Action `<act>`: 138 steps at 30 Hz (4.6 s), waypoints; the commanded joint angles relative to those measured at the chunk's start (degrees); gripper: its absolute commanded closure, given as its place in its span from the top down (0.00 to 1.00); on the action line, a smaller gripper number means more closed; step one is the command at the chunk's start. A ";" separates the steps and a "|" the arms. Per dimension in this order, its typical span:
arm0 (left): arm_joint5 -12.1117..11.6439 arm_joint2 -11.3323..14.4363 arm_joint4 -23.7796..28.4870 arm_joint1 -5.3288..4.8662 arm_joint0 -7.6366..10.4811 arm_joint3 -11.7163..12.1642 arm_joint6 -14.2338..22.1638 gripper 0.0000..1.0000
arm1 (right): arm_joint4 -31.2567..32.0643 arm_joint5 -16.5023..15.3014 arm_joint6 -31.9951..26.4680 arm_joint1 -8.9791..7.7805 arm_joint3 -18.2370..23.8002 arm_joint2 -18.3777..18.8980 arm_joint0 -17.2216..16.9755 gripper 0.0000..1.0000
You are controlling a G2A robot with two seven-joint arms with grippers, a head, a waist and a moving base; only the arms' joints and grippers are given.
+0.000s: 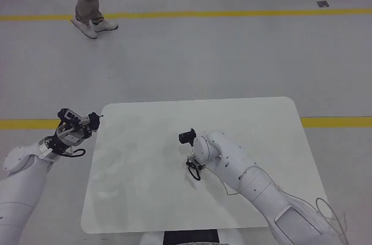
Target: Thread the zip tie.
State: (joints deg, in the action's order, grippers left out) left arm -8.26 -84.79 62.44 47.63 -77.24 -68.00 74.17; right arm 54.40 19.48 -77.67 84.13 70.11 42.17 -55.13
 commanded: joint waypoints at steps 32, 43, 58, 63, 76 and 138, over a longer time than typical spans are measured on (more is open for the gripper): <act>0.00 0.00 0.00 0.00 0.00 0.00 0.00 0.00 | 6.28 0.00 -1.98 0.72 2.78 1.69 -2.48 0.00; 0.00 0.00 0.00 0.00 0.00 0.00 0.00 0.00 | 4.81 -0.26 -1.98 0.73 2.79 1.40 -2.54 0.16; 0.00 0.00 0.00 0.00 0.00 0.00 0.00 0.00 | 4.57 -0.39 -1.93 1.71 0.10 -0.31 -0.98 0.16; 0.00 0.00 0.00 0.00 0.00 0.00 0.00 0.00 | 4.88 -0.09 -1.64 2.07 -0.89 -0.81 -0.59 0.17; 0.00 0.00 0.00 0.00 0.00 0.00 0.00 0.00 | 6.57 0.00 -1.68 2.79 -2.04 -1.10 -0.55 0.06; 0.00 0.00 0.00 0.00 0.00 0.00 0.00 0.00 | -28.77 -18.02 12.70 -6.02 25.71 21.20 -12.56 0.00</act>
State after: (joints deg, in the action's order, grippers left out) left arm -8.26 -84.79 62.44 47.63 -77.24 -68.00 74.17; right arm 25.40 1.23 -64.98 78.13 95.68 63.36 -67.58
